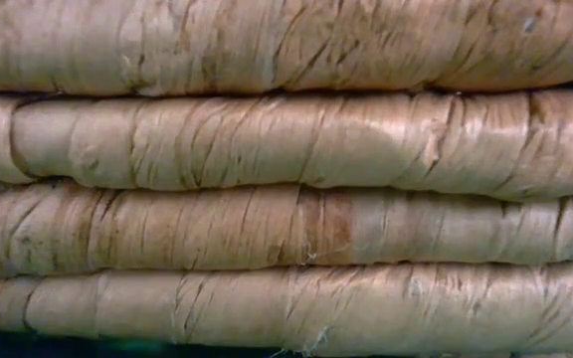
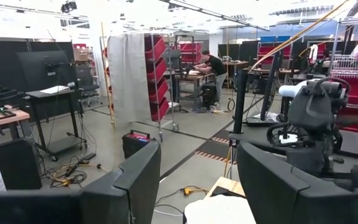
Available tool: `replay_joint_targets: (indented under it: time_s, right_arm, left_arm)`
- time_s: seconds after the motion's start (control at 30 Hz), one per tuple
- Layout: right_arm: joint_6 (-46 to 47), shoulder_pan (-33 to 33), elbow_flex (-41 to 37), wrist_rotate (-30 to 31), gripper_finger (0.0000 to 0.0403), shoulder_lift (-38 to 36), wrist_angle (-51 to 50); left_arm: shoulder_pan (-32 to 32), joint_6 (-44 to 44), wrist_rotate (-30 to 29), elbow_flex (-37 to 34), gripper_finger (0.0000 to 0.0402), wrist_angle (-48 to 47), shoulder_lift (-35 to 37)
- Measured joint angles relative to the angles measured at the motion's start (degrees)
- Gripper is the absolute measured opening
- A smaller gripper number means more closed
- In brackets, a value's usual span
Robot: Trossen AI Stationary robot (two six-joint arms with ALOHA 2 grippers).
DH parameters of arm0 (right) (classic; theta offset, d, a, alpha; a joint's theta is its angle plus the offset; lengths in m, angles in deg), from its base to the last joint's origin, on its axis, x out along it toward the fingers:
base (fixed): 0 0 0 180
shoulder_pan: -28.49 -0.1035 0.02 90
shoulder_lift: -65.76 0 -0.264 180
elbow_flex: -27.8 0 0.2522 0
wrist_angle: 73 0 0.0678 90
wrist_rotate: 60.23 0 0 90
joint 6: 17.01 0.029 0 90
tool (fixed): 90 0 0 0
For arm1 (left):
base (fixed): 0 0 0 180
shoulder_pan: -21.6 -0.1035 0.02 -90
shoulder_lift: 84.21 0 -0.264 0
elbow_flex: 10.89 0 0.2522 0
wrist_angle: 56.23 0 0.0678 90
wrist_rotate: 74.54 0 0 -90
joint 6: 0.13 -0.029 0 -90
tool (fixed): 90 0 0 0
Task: Pick & Place Cloths
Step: Put the green shirt into the brown basket
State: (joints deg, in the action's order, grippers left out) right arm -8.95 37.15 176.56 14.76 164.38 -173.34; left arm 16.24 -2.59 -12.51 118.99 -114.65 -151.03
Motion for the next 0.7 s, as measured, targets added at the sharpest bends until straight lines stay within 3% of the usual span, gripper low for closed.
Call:
replay_joint_targets:
  time_s: [0.13, 0.27, 0.43, 0.7]
  right_arm:
    - [-9.6, 0.0, -1.3, 10.6, 0.0215, -1.0, -2.9]
    - [-16.7, 1.0, -2.0, 10.6, 0.0219, -1.5, -2.6]
    - [-16.3, 3.9, -4.4, 10.8, 0.0219, -1.2, -2.7]
    - [-15.6, 7.2, -16.6, 11.1, 0.0219, -1.3, -2.0]
  left_arm:
    - [0.0, 0.0, 0.0, 0.0, 0.0190, -0.2, -0.4]
    - [0.0, 0.0, 0.0, 0.0, 0.0190, -0.7, -0.7]
    - [0.0, 1.1, 0.0, 0.0, 0.0190, -1.6, -1.3]
    - [0.0, 1.4, 0.0, 0.0, 0.0190, -2.1, -2.4]
